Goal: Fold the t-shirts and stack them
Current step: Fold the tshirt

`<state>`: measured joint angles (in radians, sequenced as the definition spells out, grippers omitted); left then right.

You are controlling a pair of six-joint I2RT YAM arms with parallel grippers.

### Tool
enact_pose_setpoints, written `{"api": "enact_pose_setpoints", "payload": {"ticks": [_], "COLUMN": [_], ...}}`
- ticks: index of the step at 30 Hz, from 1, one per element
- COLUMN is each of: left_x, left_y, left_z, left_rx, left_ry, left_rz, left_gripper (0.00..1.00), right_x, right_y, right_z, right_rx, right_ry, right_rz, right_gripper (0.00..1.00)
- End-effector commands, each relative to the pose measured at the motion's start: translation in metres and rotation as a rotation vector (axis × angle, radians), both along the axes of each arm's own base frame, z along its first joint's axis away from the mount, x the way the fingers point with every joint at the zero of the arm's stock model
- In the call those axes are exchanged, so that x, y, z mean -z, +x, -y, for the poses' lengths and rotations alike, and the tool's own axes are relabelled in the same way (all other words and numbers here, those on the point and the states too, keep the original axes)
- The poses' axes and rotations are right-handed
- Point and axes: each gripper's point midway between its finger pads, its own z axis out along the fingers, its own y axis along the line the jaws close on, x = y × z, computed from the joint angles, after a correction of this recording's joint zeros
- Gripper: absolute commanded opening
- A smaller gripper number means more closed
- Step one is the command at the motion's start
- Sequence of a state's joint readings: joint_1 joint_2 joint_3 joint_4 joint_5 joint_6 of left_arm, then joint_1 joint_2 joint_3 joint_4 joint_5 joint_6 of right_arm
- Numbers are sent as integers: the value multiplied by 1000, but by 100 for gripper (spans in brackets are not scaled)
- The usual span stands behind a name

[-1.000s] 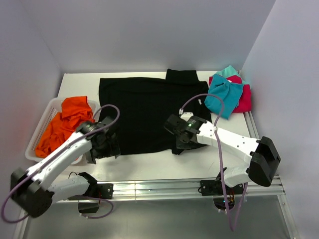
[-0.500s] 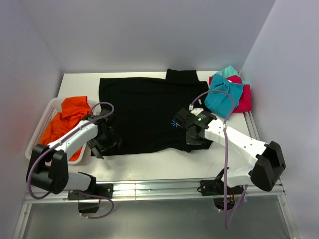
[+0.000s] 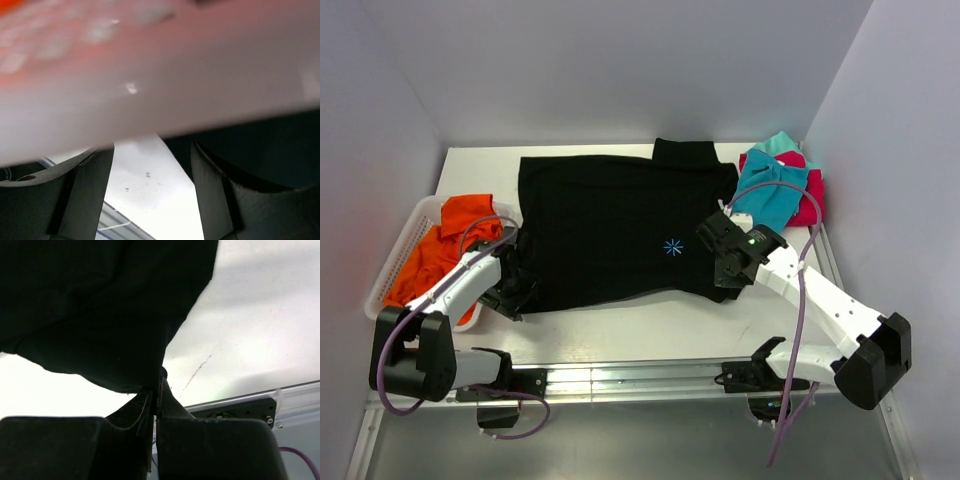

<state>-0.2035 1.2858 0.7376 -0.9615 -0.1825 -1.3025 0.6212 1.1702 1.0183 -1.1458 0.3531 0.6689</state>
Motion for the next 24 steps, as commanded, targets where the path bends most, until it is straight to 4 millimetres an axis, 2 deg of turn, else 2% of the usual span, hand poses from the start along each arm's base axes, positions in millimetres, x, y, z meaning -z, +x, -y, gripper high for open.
{"api": "enact_pose_setpoints", "payload": {"ticks": [1, 5, 8, 12, 14, 16, 17, 20, 24], "left_x": [5, 15, 21, 32, 39, 33, 19, -8, -22], "left_y": [-15, -39, -39, -44, -37, -25, -9, 11, 27], "left_z": [-16, -19, -17, -17, -15, -16, -19, -20, -15], "left_rx": [-122, -157, -148, -138, -126, -117, -127, -129, -127], "left_ry": [64, 70, 68, 118, 114, 124, 155, 178, 156], "left_rz": [-43, -90, -87, -163, -147, -94, -27, 55, 122], "left_gripper": [68, 66, 63, 65, 64, 63, 63, 65, 67], "right_x": [-7, -9, -9, -10, -9, -10, -9, -10, -9], "right_y": [2, 5, 7, 6, 6, 6, 5, 6, 6], "right_z": [10, 11, 12, 11, 11, 11, 12, 12, 12], "right_rx": [-16, -17, -22, -25, -24, -24, -25, -22, -23], "right_ry": [-7, -17, -22, -13, -10, -6, -9, -6, -13], "right_rz": [30, 37, 43, 48, 47, 54, 54, 64, 56], "right_gripper": [0, 0, 0, 0, 0, 0, 0, 0, 0]}}
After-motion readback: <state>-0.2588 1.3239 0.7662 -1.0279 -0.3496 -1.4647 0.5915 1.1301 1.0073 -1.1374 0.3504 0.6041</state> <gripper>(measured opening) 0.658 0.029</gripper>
